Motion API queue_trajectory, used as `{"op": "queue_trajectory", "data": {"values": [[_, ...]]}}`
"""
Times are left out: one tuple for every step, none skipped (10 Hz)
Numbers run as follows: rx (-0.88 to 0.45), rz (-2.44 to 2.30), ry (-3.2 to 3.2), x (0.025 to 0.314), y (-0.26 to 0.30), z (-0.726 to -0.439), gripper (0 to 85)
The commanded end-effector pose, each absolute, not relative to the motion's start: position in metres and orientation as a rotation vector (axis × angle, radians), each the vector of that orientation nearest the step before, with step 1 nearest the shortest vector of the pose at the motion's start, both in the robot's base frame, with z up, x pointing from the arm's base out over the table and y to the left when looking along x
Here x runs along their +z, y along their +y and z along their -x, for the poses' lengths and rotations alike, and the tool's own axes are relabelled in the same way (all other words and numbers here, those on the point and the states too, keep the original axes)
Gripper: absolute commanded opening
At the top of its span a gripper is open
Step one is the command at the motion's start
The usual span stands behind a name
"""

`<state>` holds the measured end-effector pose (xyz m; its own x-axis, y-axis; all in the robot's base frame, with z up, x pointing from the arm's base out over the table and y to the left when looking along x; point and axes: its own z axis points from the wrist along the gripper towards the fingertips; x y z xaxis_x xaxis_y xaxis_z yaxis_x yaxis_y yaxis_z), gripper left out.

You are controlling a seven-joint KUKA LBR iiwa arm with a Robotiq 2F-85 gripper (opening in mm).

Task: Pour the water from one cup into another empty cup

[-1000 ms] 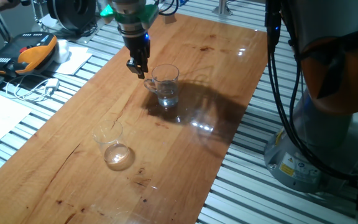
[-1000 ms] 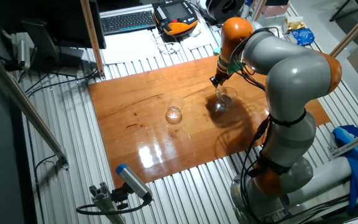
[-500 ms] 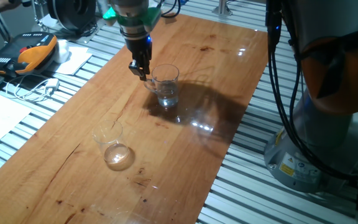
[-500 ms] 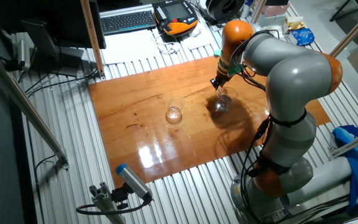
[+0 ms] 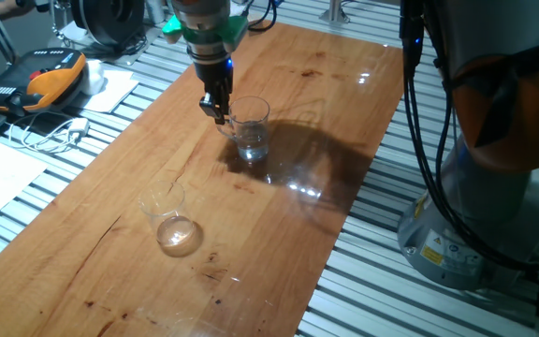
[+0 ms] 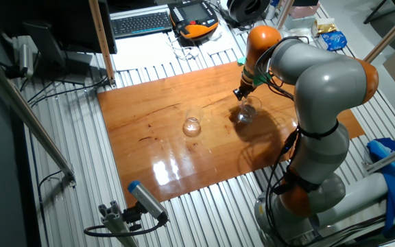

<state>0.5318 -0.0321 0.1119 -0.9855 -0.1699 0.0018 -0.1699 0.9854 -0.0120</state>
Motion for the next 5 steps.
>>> {"op": "queue_trajectory", "data": {"values": [[0.019,-0.268,-3.129,0.1111,-0.0321,-0.5315,34.0],[0.022,-0.268,-3.131,0.1089,-0.0319,-0.5306,34.0],[0.022,-0.273,-3.13,0.1069,-0.0322,-0.5301,34.0],[0.02,-0.273,-3.134,0.1049,-0.0321,-0.5296,34.0],[0.02,-0.276,-3.135,0.1032,-0.0323,-0.5291,34.0]]}}
